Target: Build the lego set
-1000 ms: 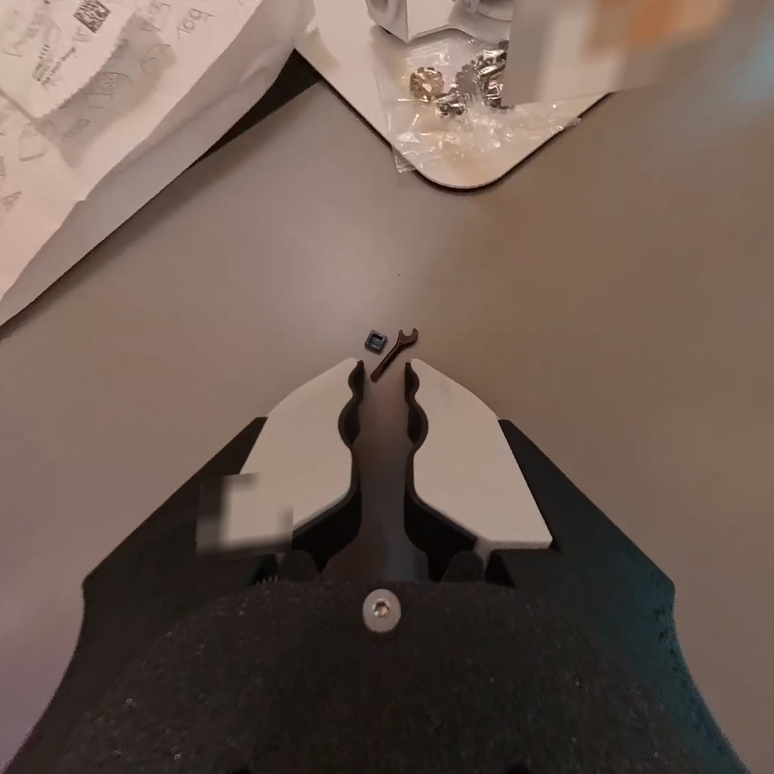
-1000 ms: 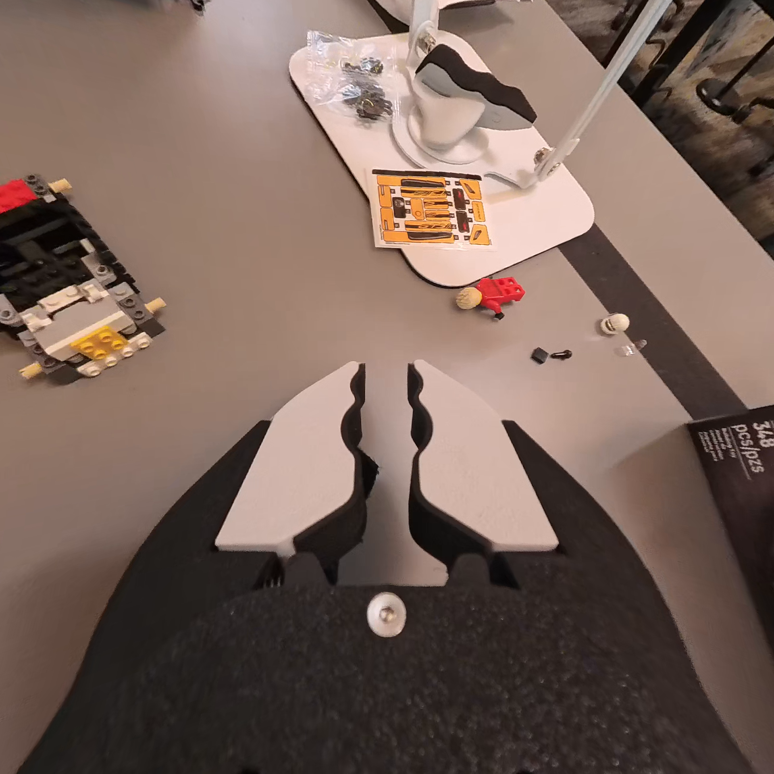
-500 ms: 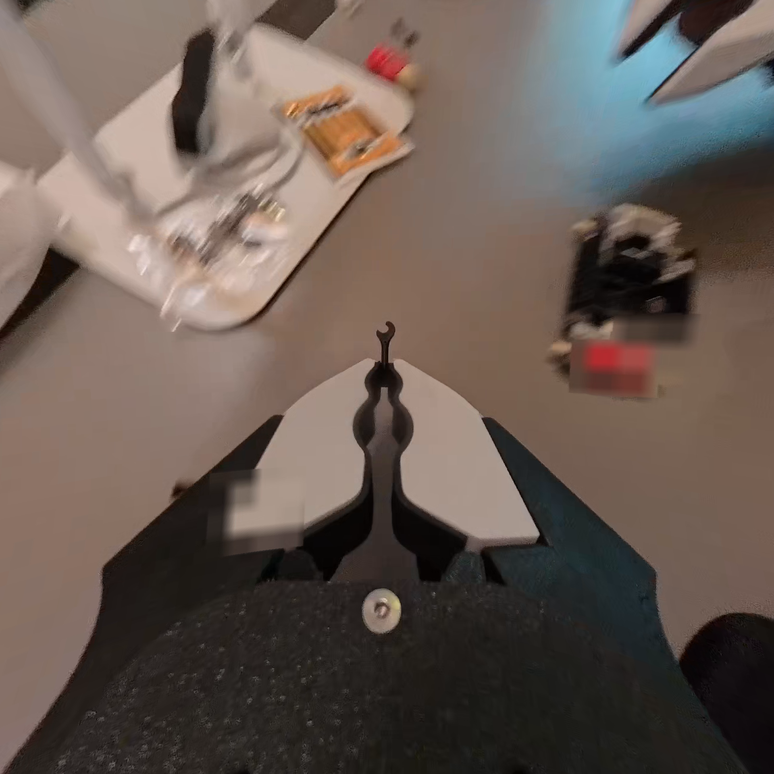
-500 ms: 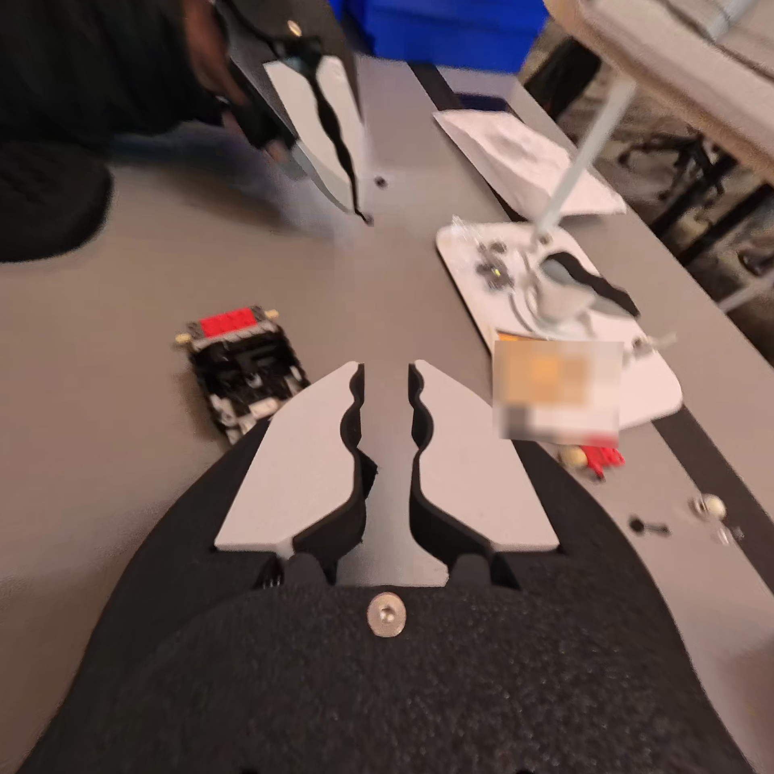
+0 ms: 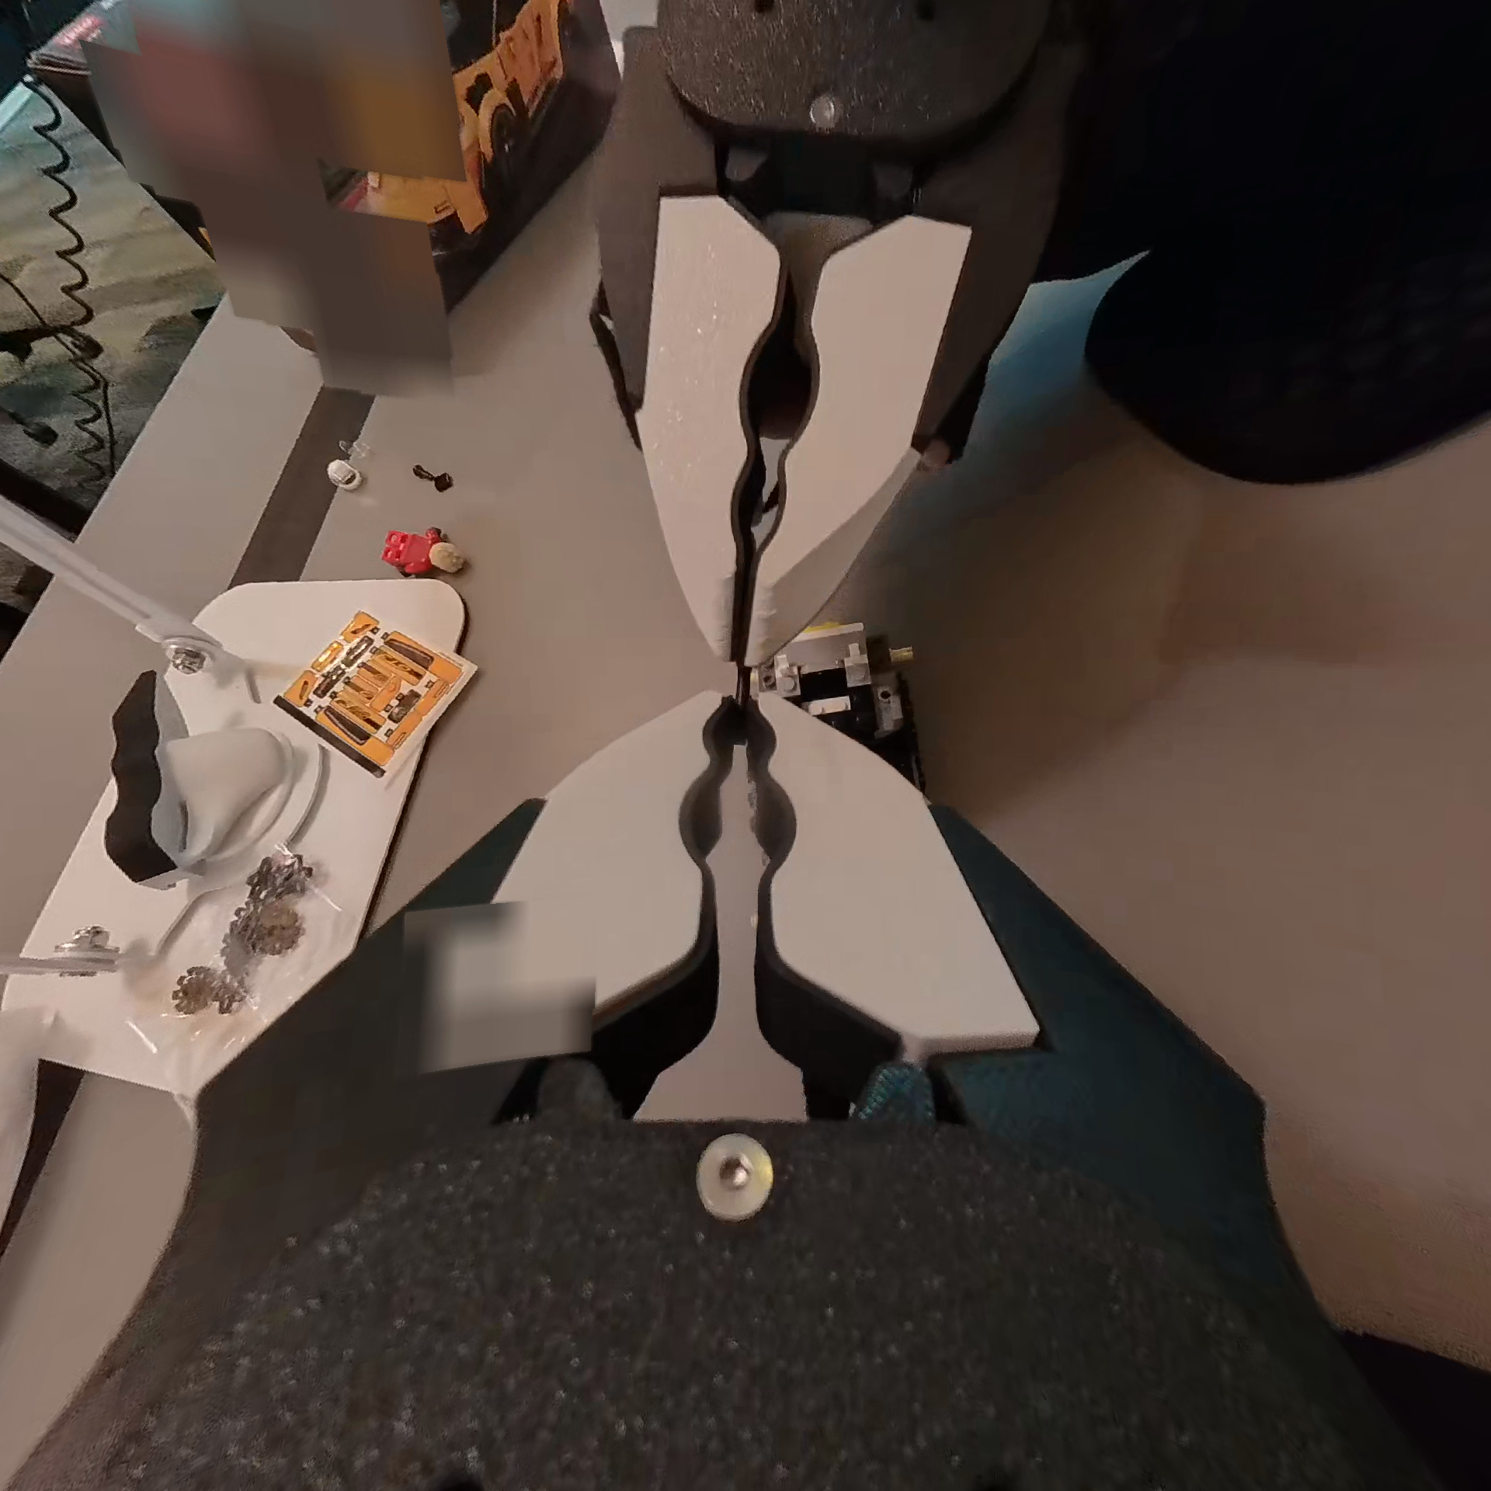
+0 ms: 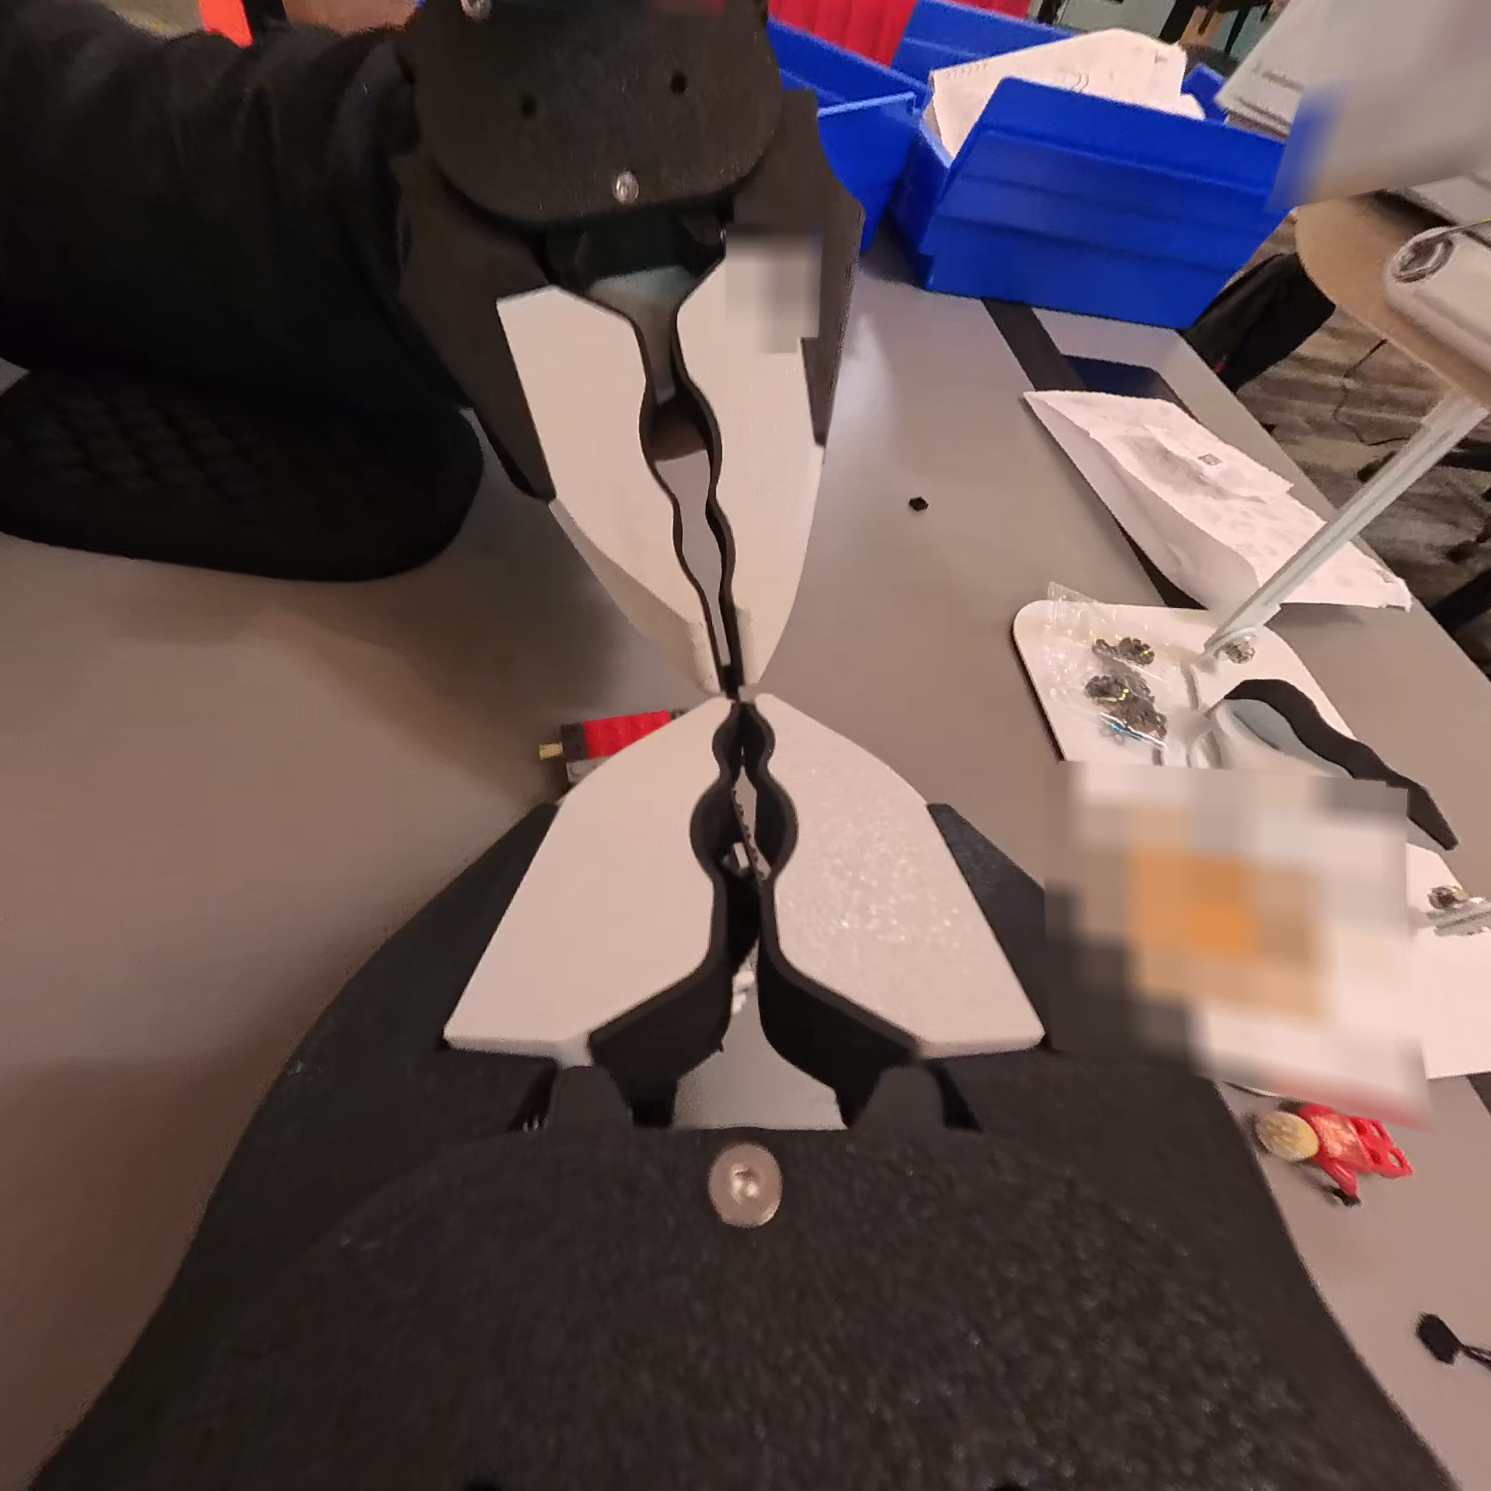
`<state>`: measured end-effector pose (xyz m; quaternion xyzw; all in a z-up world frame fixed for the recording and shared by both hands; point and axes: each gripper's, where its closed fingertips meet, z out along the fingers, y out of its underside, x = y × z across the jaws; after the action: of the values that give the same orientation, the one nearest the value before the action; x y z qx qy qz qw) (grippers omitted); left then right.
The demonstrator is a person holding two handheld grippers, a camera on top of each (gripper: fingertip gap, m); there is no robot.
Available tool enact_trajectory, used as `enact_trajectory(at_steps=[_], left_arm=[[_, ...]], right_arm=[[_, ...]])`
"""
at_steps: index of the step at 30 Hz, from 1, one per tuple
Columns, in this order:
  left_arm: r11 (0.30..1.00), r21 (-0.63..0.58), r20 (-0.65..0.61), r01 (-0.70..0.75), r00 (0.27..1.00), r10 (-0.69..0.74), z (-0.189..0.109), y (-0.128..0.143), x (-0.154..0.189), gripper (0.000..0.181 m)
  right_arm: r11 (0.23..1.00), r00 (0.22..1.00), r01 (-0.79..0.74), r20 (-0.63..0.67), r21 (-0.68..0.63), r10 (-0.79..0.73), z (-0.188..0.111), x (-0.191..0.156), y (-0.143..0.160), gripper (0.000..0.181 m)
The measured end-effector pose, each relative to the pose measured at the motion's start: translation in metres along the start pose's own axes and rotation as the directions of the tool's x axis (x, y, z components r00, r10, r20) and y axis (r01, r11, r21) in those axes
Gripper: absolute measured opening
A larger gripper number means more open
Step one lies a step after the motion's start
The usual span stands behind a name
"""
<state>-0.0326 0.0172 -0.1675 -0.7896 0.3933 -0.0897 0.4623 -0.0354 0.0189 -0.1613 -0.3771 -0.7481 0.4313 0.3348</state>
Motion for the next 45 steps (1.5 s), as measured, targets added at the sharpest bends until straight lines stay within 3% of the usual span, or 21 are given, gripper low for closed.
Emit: enact_trajectory(at_steps=[6,11,18,21,24,26,31,36,45], left_arm=[[0.999,0.036,0.002,0.022,1.000,-0.022,-0.003,-0.002,-0.004,0.002],[0.999,0.040,-0.017,0.032,0.999,-0.031,-0.001,-0.001,-0.002,0.002],[0.998,0.052,-0.013,0.039,0.999,-0.039,0.000,-0.002,-0.003,0.003],[0.995,0.051,0.060,0.086,0.994,-0.089,-0.007,0.008,-0.025,0.025],[0.975,0.088,0.176,0.203,0.960,-0.216,-0.023,0.032,-0.067,0.024],[0.958,0.107,0.291,0.266,0.913,-0.286,-0.036,0.062,-0.098,0.022],[0.908,0.083,0.502,0.410,0.770,-0.394,-0.074,0.142,-0.140,0.023],[0.876,0.063,0.561,0.479,0.709,-0.428,-0.096,0.177,-0.151,0.031],[0.863,-0.080,0.515,0.498,0.762,-0.392,-0.081,0.196,-0.143,0.031]], right_arm=[[0.999,0.999,-0.037,0.008,0.040,0.037,-0.005,0.004,0.000,0.000],[1.000,1.000,-0.001,0.015,0.007,0.001,-0.002,0.000,0.003,0.017],[1.000,1.000,0.006,0.011,0.000,-0.006,0.002,0.000,0.005,0.003],[0.996,0.995,-0.006,-0.101,-0.085,-0.003,-0.009,0.031,0.027,0.003],[0.967,0.948,-0.144,-0.310,-0.210,0.073,-0.036,0.097,0.075,0.003],[0.928,0.891,-0.231,-0.446,-0.291,0.082,-0.058,0.140,0.112,0.003],[0.853,0.825,-0.391,-0.542,-0.345,0.159,-0.075,0.187,0.152,0.003],[0.817,0.812,-0.451,-0.546,-0.360,0.207,-0.073,0.200,0.165,0.008],[0.891,0.820,-0.397,-0.522,-0.218,0.237,-0.089,0.170,0.136,0.015]])
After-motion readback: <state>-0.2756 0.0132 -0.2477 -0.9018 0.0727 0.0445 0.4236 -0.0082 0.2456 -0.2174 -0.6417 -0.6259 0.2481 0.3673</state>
